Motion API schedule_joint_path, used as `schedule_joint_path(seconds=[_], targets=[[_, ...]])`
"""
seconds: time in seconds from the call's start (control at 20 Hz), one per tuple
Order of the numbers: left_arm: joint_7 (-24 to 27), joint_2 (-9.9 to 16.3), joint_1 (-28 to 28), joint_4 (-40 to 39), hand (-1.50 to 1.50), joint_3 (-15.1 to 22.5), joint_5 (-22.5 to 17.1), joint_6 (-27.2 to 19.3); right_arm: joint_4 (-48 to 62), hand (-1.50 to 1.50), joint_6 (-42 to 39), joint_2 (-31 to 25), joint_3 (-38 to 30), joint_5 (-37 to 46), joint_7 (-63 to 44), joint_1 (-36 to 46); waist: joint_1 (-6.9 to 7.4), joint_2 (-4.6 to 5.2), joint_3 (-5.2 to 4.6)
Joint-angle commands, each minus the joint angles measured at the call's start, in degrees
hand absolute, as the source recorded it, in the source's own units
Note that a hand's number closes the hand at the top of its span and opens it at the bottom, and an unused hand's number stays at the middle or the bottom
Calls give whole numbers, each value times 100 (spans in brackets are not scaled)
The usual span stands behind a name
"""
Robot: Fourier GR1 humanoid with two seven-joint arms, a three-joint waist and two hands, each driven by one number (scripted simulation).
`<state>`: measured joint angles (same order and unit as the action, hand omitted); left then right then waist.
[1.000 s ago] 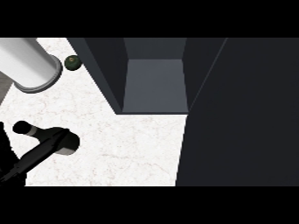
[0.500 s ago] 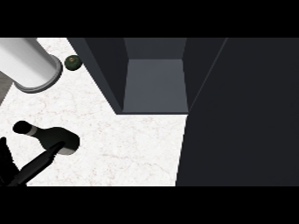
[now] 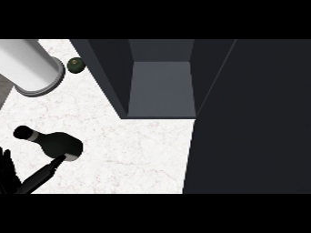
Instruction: Pick up the wine, place it into the cabinet and close the cabinet
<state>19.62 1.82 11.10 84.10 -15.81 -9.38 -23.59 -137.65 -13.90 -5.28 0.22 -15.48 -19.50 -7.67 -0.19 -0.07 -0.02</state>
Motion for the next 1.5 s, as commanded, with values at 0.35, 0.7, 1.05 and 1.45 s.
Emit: schedule_joint_path(seconds=[0.35,0.7,1.05,1.45], targets=[[610,254,-730,-1530,-150,-332,-331,570,-540,-150,-46,32,-112,-459,-237,-114,-12,5,-1],[1070,451,-1099,-2498,-150,-585,-515,869,-938,-150,48,-12,-117,-554,-515,-230,-26,2,-1],[1556,468,-1670,-3687,-150,-611,-550,1037,-904,-150,-269,-98,-323,-710,-323,-561,-55,3,-1],[2134,204,-2003,-4499,150,-751,-1049,1965,-824,-150,-2,100,-30,-502,-429,-234,-61,3,-6]])
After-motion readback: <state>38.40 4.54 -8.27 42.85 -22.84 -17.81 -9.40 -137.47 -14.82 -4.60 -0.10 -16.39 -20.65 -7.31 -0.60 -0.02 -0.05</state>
